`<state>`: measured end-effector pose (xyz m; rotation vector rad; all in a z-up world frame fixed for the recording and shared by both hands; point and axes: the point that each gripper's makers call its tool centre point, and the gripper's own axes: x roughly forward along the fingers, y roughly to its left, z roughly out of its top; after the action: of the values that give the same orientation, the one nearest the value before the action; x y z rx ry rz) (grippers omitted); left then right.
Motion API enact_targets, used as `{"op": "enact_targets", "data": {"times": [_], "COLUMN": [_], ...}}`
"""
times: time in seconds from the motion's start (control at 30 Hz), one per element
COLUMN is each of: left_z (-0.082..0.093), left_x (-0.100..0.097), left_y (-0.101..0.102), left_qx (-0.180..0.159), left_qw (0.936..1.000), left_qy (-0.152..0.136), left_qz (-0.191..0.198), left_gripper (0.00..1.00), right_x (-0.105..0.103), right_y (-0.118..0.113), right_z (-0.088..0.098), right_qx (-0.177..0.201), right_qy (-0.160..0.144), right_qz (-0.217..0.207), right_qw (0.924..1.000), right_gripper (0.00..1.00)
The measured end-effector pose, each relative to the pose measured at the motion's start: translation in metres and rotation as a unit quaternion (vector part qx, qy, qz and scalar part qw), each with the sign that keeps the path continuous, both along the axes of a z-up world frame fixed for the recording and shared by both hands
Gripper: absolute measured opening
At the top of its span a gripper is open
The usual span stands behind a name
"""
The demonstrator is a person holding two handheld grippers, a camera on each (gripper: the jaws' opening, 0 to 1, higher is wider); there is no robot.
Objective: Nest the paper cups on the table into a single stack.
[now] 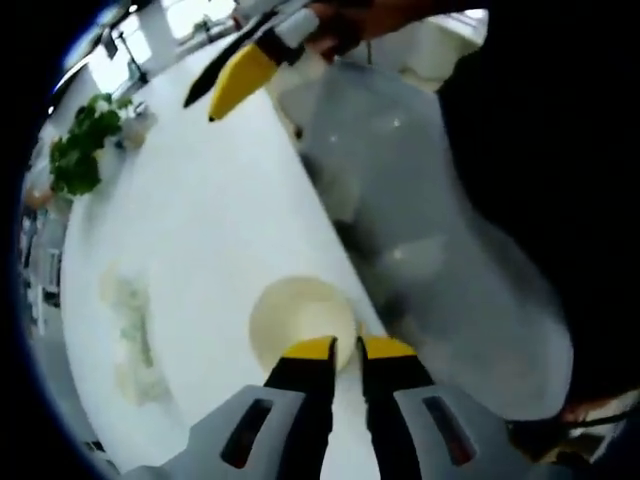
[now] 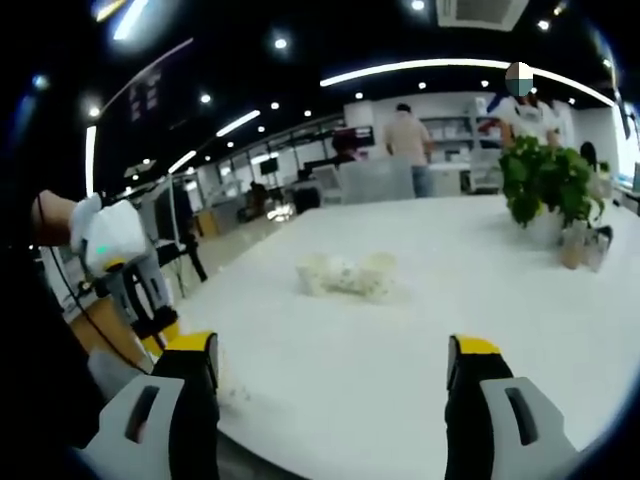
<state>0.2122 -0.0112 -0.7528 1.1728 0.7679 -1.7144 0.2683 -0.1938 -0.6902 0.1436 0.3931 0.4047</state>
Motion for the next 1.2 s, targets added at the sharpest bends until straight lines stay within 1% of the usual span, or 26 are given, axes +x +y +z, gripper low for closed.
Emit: {"op": "enact_targets", "data": {"times": [0.1, 0.17, 0.3, 0.37, 0.4, 0.43, 0.47, 0.5, 0.53, 0.57, 0.6, 0.67, 0.73, 0.8, 0.83, 0.87, 0.9, 0.97, 1.0, 1.07, 1.1, 1.13, 1.2], "left_z": [-0.001, -0.001, -0.001, 0.002, 0.003, 0.005, 0.007, 0.009, 0.013, 0.015, 0.018, 0.022, 0.025, 0.028, 0.03, 0.03, 0.032, 0.036, 0.039, 0.041, 0.042, 0.045, 0.047], "left_x": [0.0, 0.0, 0.001, -0.001, -0.003, -0.006, -0.007, -0.008, -0.009, -0.008, -0.008, -0.006, -0.003, 0.001, 0.004, 0.005, 0.008, 0.012, 0.016, 0.021, 0.026, 0.031, 0.035], "left_y": [0.0, 0.0, -0.001, -0.003, -0.005, -0.01, -0.01, -0.012, -0.017, -0.018, -0.02, -0.021, -0.02, -0.019, -0.019, -0.019, -0.019, -0.019, -0.021, -0.018, -0.018, -0.017, -0.016], "left_qx": [0.001, -0.003, -0.008, -0.018, -0.028, -0.043, -0.044, -0.052, -0.068, -0.074, -0.083, -0.095, -0.105, -0.112, -0.122, -0.126, -0.136, -0.153, -0.172, -0.183, -0.19, -0.204, -0.216], "left_qw": [0.9999, 0.9999, 0.9996, 0.9994, 0.9987, 0.9971, 0.9952, 0.9938, 0.9919, 0.991, 0.9884, 0.9848, 0.9828, 0.979, 0.976, 0.975, 0.9698, 0.9633, 0.9581, 0.9483, 0.9449, 0.9402, 0.9345], "left_qy": [0.009, 0.011, 0.013, 0.018, 0.028, 0.044, 0.058, 0.067, 0.074, 0.077, 0.086, 0.093, 0.095, 0.098, 0.1, 0.101, 0.108, 0.111, 0.113, 0.122, 0.118, 0.113, 0.112], "left_qz": [0.013, 0.013, 0.024, 0.024, 0.031, 0.044, 0.065, 0.072, 0.077, 0.081, 0.094, 0.112, 0.119, 0.139, 0.149, 0.153, 0.171, 0.191, 0.199, 0.229, 0.239, 0.248, 0.259], "left_gripper": [0.12, 0.12, 0.18, 0.2, 0.21, 0.22, 0.24, 0.27, 0.27, 0.27, 0.28, 0.3, 0.3, 0.31, 0.32, 0.32, 0.33, 0.35, 0.36, 0.38, 0.39, 0.4, 0.42], "right_x": [0.0, 0.0, 0.0, 0.0, 0.0, 0.001, 0.001, 0.001, 0.001, 0.002, 0.002, 0.003, 0.004, 0.005, 0.006, 0.006, 0.006, 0.006, 0.007, 0.007, 0.007, 0.007, 0.007], "right_y": [0.001, 0.001, 0.0, 0.0, 0.0, 0.0, 0.0, 0.0, 0.0, 0.001, 0.001, 0.003, 0.004, 0.005, 0.006, 0.006, 0.006, 0.007, 0.007, 0.008, 0.008, 0.008, 0.009], "right_z": [-0.001, -0.002, -0.002, -0.002, -0.002, -0.001, -0.001, -0.001, -0.001, -0.001, -0.001, -0.001, 0.0, 0.001, 0.001, 0.0, 0.0, 0.0, 0.0, 0.0, -0.001, -0.001, -0.002], "right_qx": [0.0, 0.001, 0.002, 0.002, 0.002, 0.001, -0.001, -0.001, -0.001, -0.001, -0.002, -0.003, -0.003, -0.004, -0.005, -0.005, -0.005, -0.006, -0.007, -0.008, -0.008, -0.007, -0.004], "right_qy": [0.001, 0.002, 0.001, 0.002, 0.001, 0.001, 0.001, 0.001, 0.001, 0.001, 0.002, 0.002, 0.002, 0.002, 0.003, 0.003, 0.004, 0.004, 0.005, 0.006, 0.007, 0.008, 0.009], "right_qz": [0.001, 0.0, -0.001, -0.001, -0.001, 0.0, 0.0, 0.001, 0.002, 0.003, 0.004, 0.006, 0.008, 0.01, 0.011, 0.012, 0.013, 0.015, 0.017, 0.019, 0.018, 0.017, 0.017], "right_qw": [1.0, 1.0, 1.0, 1.0, 1.0, 1.0, 1.0, 1.0, 1.0, 1.0, 1.0, 1.0, 1.0, 0.9999, 0.9999, 0.9999, 0.9999, 0.9999, 0.9998, 0.9998, 0.9998, 0.9998, 0.9998], "right_gripper": [0.93, 0.93, 0.93, 0.93, 0.93, 0.93, 0.93, 0.93, 0.93, 0.93, 0.93, 0.93, 0.93, 0.93, 0.93, 0.93, 0.93, 0.93, 0.93, 0.93, 0.93, 0.93, 0.93]}}
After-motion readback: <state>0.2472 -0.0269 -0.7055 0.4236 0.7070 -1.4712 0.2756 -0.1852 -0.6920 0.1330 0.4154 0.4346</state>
